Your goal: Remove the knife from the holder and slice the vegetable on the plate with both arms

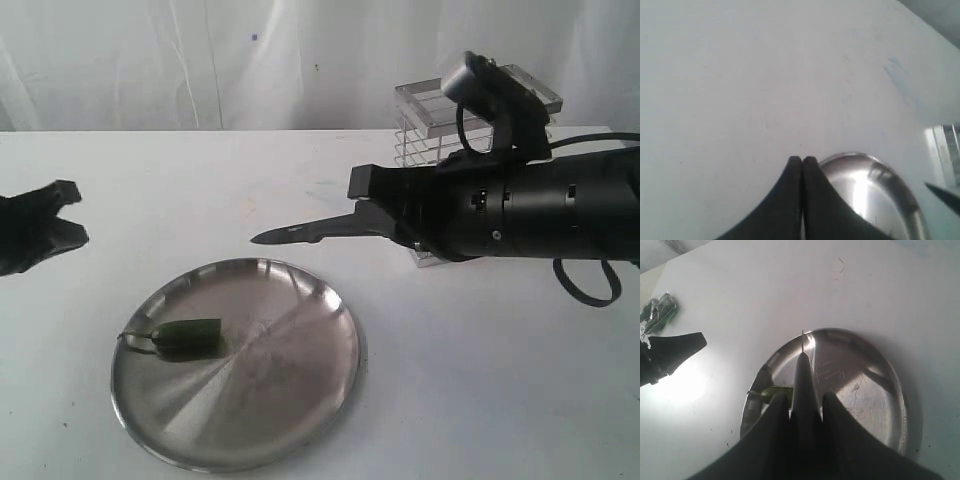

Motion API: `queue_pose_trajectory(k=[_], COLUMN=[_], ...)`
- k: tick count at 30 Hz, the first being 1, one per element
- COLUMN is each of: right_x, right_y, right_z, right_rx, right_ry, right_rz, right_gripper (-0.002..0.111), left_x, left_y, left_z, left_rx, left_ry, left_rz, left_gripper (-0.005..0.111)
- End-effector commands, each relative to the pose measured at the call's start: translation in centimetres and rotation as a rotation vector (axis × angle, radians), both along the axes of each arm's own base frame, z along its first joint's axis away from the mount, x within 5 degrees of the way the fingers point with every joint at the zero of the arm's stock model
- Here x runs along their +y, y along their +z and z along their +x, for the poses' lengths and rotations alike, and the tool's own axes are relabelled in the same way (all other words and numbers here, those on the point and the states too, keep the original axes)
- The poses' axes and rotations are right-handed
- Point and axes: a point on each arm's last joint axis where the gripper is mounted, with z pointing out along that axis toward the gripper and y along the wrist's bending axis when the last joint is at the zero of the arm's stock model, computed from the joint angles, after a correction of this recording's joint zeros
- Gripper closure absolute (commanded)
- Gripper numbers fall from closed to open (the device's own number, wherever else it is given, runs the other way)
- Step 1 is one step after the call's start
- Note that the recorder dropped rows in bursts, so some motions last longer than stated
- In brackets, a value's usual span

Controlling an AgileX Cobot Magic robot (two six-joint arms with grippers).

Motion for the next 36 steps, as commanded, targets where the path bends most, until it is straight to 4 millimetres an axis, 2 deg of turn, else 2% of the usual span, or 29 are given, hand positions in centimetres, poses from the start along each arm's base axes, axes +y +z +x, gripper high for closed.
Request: queue_pose_trajectory(k=[1,4,5,6,7,8,9,10,11,12,13,14,15,16,17,19,20,23,25,27,30,33,36], right_x=[-0.1,0.0,0.0,-0.1,-0.1,-0.1,-0.1,-0.1,-0.1,0.0,0.0,0.0,0.0,0.0,-0.1,-0.1,-0.1,0.0,0.1,0.2,0.3,0.2,0.2], right_y=[0.3,0.2,0.2,0.2,0.2,0.2,0.1,0.1,0.1,0.1,0.0,0.0,0.0,0.1,0.1,0.1,0.1,0.0,0.0,-0.1,-0.2,-0.2,-0.3], right_z=[0.1,0.1,0.1,0.1,0.1,0.1,0.0,0.0,-0.1,-0.1,-0.1,-0.1,-0.1,-0.1,-0.1,-0.1,0.0,-0.2,-0.4,-0.5,-0.7,-0.7,-0.7], right_rx=[-0.018,-0.025,-0.026,-0.028,-0.036,-0.043,-0.050,-0.046,-0.041,-0.037,-0.036,-0.035,-0.037,-0.039,-0.042,-0.042,-0.043,-0.029,-0.019,-0.008,-0.002,-0.005,-0.010], right_ry=[0.001,0.020,0.021,0.021,0.029,0.036,0.047,0.051,0.059,0.063,0.066,0.067,0.065,0.061,0.056,0.056,0.056,0.077,0.091,0.111,0.139,0.144,0.143], right_rz=[-0.004,-0.016,-0.017,-0.021,-0.035,-0.049,-0.064,-0.063,-0.061,-0.061,-0.061,-0.060,-0.061,-0.061,-0.062,-0.062,-0.063,-0.060,-0.058,-0.060,-0.074,-0.082,-0.087], right_gripper=[0.108,0.108,0.108,0.108,0.108,0.108,0.108,0.108,0.108,0.108,0.108,0.108,0.108,0.108,0.108,0.108,0.108,0.108,0.108,0.108,0.108,0.108,0.108], left_x=[3.2,6.0,7.2,7.6,8.0,7.9,7.3,7.0,6.2,5.1,3.3,2.4,1.8,1.2,1.3,2.4,3.6,6.3,8.2,10.2,12.3,12.9,11.7], left_y=[-1.3,-2.0,-0.7,0.6,2.7,5.2,8.9,10.3,13.0,14.4,15.8,15.7,14.4,12.4,10.4,6.3,4.1,0.8,-0.2,-0.1,1.9,5.1,7.5], left_z=[-0.1,-1.0,-0.2,0.7,2.2,3.9,6.1,6.9,8.2,8.6,8.5,8.6,9.1,9.6,10.2,10.3,9.9,9.0,9.0,9.3,10.6,12.5,13.7], left_rx=[0.164,0.249,0.178,0.125,0.037,-0.058,-0.209,-0.281,-0.479,-0.644,-0.872,-0.910,-0.814,-0.644,-0.493,-0.208,-0.053,0.107,0.113,0.059,-0.088,-0.247,-0.297], left_ry=[0.415,0.867,0.867,0.792,0.602,0.431,0.228,0.158,-0.005,-0.204,-0.493,-0.593,-0.614,-0.583,-0.489,-0.226,-0.055,0.192,0.313,0.371,0.263,0.088,-0.119], left_rz=[-0.333,-0.624,-0.553,-0.443,-0.198,-0.059,0.008,0.015,0.035,0.122,0.179,0.138,0.138,0.139,0.136,0.028,-0.092,-0.265,-0.304,-0.266,-0.049,0.226,0.497], left_gripper=[0.107,0.107,0.107,0.107,0.107,0.107,0.107,0.107,0.107,0.107,0.107,0.107,0.107,0.107,0.107,0.107,0.107,0.107,0.107,0.107,0.107,0.107,0.107])
